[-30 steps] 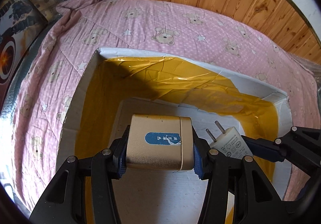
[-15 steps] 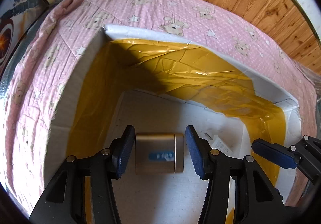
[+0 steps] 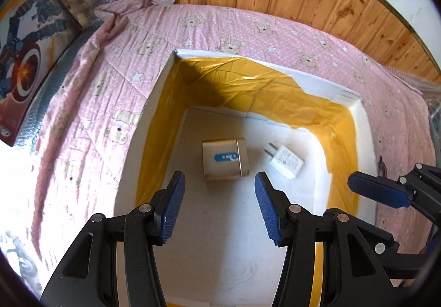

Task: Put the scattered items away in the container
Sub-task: 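Open both tools to drop the power bank and charger into the box, then move both open tools back toward the scattered items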

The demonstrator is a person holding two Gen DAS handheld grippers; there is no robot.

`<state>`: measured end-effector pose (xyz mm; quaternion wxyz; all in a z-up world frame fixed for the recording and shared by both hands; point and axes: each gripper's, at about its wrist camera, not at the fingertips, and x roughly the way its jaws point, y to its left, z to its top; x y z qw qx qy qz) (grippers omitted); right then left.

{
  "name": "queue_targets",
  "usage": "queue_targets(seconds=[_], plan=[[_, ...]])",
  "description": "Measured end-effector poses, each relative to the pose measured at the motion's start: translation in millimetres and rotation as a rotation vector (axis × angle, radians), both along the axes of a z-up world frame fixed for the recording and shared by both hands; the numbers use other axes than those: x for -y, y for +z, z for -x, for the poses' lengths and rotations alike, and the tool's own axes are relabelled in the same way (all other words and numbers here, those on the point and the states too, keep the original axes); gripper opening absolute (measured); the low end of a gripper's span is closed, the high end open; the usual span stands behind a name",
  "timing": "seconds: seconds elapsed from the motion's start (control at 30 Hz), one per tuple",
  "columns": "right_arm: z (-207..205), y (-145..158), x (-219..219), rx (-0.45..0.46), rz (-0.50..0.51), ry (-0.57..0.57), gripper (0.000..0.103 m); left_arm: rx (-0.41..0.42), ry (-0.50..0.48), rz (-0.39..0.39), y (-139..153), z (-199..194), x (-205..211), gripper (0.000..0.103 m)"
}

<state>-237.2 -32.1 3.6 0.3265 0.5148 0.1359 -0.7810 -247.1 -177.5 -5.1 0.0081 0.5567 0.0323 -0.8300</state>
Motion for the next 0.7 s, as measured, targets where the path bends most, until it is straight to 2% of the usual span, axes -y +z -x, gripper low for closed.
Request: queue_targets(seconds=[0.27, 0.47, 0.7], plan=[[-45, 37, -11, -0.058, 0.091, 0.007, 0.034, -0.108, -0.045, 0.028, 55, -55, -7, 0.056], [-82, 67, -21, -0.140, 0.164, 0.017, 0.034, -0.185, -0.067, 0.034, 89, -96, -11, 0.056], [-140, 92, -42, -0.247, 0.253, 0.077, 0.034, -0.266, -0.074, 0.023, 112, -155, -12, 0.056]])
